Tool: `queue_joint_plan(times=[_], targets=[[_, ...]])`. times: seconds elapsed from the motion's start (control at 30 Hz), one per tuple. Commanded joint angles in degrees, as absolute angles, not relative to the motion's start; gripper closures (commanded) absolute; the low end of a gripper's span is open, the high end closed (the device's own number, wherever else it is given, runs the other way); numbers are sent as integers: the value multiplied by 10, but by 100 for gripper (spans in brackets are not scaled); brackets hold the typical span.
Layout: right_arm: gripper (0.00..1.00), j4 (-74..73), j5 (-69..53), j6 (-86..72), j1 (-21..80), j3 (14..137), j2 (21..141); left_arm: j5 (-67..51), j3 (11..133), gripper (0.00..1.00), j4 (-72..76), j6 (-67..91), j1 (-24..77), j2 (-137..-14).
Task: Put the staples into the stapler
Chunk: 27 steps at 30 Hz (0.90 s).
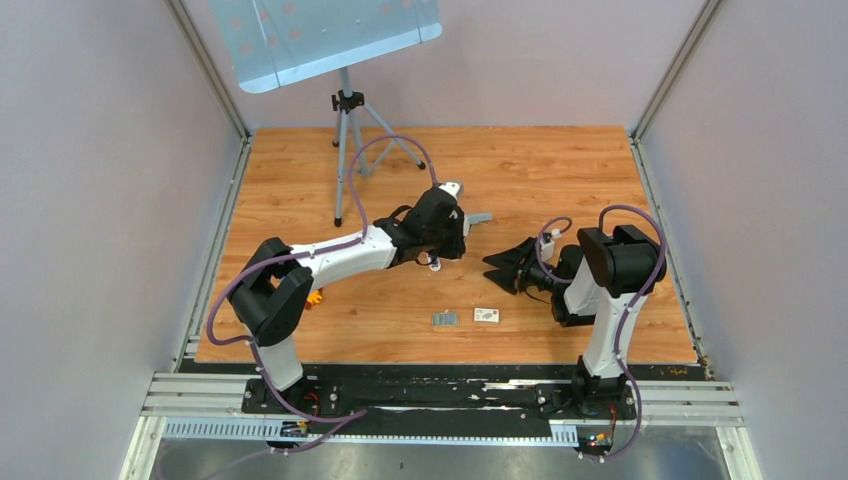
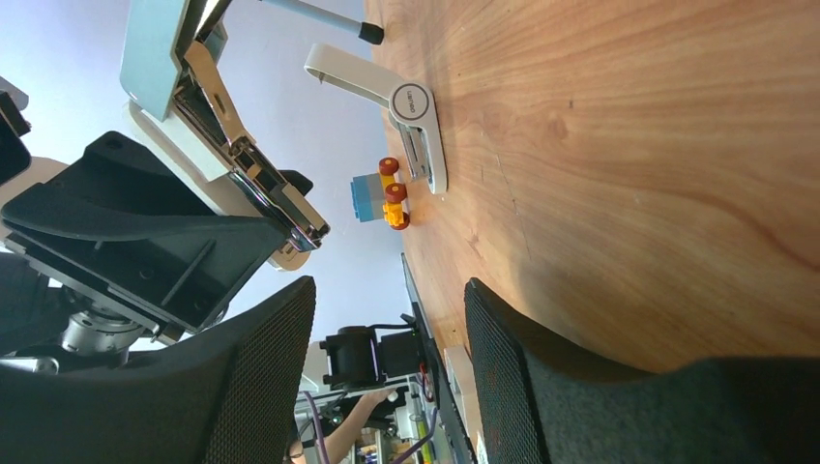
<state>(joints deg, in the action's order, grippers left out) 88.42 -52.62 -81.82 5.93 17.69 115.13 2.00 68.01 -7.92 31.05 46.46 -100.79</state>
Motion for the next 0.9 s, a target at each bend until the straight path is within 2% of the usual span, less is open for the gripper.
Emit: queue_joint_plan(times=[0.0, 0.4, 0.73, 0.87], targets=[[38, 913, -512, -833, 48, 168, 1136, 65, 711, 100, -121, 297, 474, -1025], [39, 761, -502, -764, 45, 174, 1039, 61, 733, 97, -161, 296, 487, -1094], [38, 472, -477, -601, 43, 217, 840, 67, 689, 100, -112, 299, 485, -1026], [35, 404, -479, -532, 43, 238, 757, -2, 642, 100, -35, 332, 465, -985]])
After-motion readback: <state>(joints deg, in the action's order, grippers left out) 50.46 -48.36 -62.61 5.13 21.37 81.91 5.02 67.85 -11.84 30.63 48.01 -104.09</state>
